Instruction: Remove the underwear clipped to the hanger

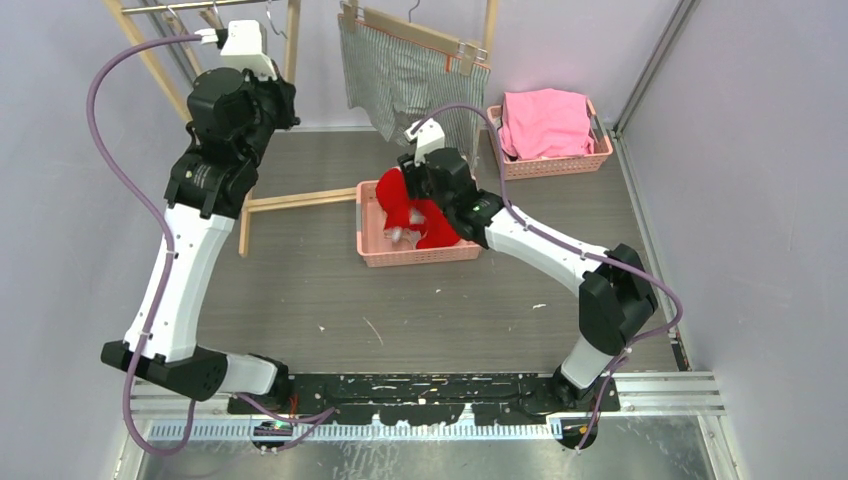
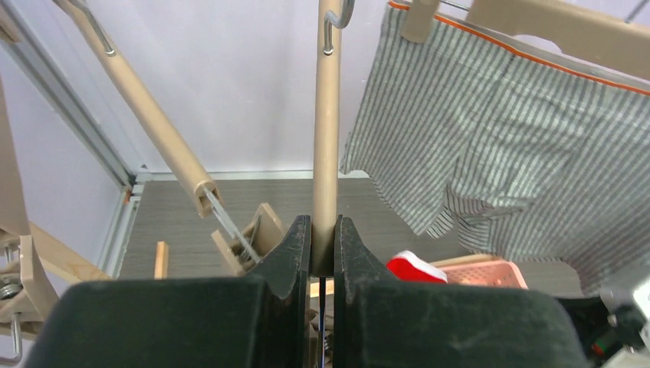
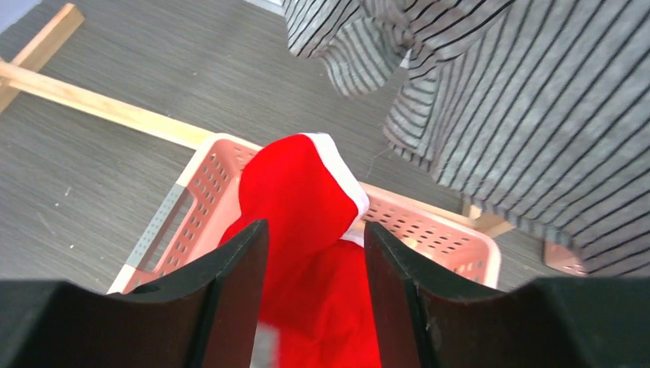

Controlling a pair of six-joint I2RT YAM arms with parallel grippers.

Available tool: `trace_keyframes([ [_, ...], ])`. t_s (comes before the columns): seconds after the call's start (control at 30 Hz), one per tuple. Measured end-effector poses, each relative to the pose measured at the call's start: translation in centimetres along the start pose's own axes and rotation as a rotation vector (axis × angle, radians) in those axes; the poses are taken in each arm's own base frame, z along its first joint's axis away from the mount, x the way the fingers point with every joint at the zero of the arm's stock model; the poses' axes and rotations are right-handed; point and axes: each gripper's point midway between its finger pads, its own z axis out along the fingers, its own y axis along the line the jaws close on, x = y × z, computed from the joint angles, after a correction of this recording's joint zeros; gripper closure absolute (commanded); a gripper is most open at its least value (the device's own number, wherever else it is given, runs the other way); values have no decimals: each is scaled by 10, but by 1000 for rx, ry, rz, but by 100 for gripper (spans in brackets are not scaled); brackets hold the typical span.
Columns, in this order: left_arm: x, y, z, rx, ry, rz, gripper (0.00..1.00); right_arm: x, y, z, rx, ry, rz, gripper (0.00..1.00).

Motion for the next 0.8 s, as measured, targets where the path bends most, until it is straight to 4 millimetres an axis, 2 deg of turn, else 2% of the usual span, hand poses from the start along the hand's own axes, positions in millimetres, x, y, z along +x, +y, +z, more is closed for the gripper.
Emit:
trace_keyframes([
  [0.1, 0, 6, 10, -43, -10, 11, 100, 14, 7, 0, -33, 19, 16, 45],
  [0.33, 8, 8, 39, -91, 5, 25, 100, 71, 23, -8, -119, 131, 23, 50],
  [0.53, 3, 7, 51, -105, -12, 19, 100, 76, 32, -20, -164, 133, 28, 51],
  [0.7, -5, 8, 52, -115, -30, 16, 100, 74, 41, -24, -199, 115, 45, 51],
  [0.8, -6, 9, 52, -118, -29, 19, 100, 81, 47, -26, -218, 123, 48, 51],
])
